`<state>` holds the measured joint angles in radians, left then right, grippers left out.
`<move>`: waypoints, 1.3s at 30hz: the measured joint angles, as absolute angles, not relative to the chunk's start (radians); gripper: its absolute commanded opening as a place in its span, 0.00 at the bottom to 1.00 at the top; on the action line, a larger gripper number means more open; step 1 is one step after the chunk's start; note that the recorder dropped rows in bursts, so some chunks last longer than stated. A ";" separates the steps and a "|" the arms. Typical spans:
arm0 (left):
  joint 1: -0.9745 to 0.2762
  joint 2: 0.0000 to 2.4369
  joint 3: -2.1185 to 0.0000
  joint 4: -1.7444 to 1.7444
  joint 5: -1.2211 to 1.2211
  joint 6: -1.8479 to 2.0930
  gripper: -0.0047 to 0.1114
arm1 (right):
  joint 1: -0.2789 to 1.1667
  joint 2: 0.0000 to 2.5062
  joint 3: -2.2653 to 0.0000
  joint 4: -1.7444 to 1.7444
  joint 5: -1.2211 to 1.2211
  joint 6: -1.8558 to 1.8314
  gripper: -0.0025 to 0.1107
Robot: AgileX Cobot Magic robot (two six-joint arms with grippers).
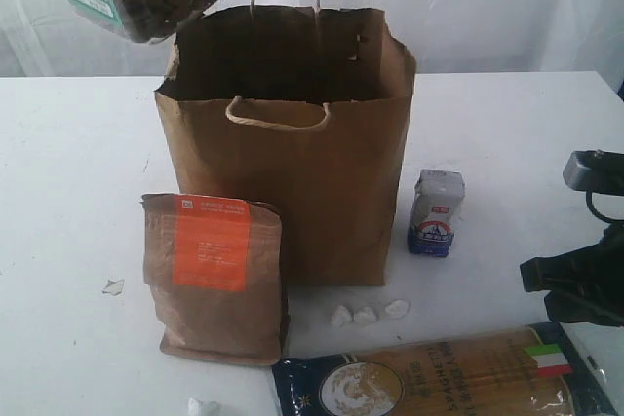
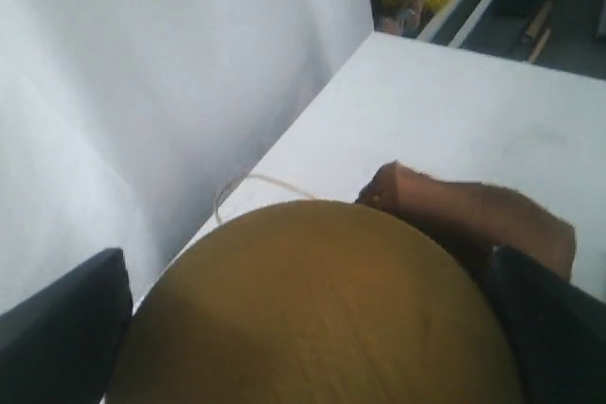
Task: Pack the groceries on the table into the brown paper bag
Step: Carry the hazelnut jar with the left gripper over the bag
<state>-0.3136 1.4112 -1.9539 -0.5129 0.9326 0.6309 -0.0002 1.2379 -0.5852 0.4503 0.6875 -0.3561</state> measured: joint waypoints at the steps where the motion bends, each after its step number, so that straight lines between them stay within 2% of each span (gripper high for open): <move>1: -0.314 1.413 -1.954 -0.579 0.923 0.669 0.04 | 0.000 1.238 -0.585 0.450 0.689 -0.356 0.02; 10: -0.314 1.487 -1.954 -0.873 0.913 0.832 0.04 | 0.000 1.238 -0.585 0.450 0.687 -0.356 0.02; 39: -0.314 1.661 -1.954 -1.028 0.990 0.965 0.04 | 0.000 1.238 -0.585 0.450 0.630 -0.356 0.02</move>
<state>-0.3136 1.6609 -1.9539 -1.0276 0.9897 0.9652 -0.0002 1.2379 -0.5852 0.4503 0.6301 -0.3561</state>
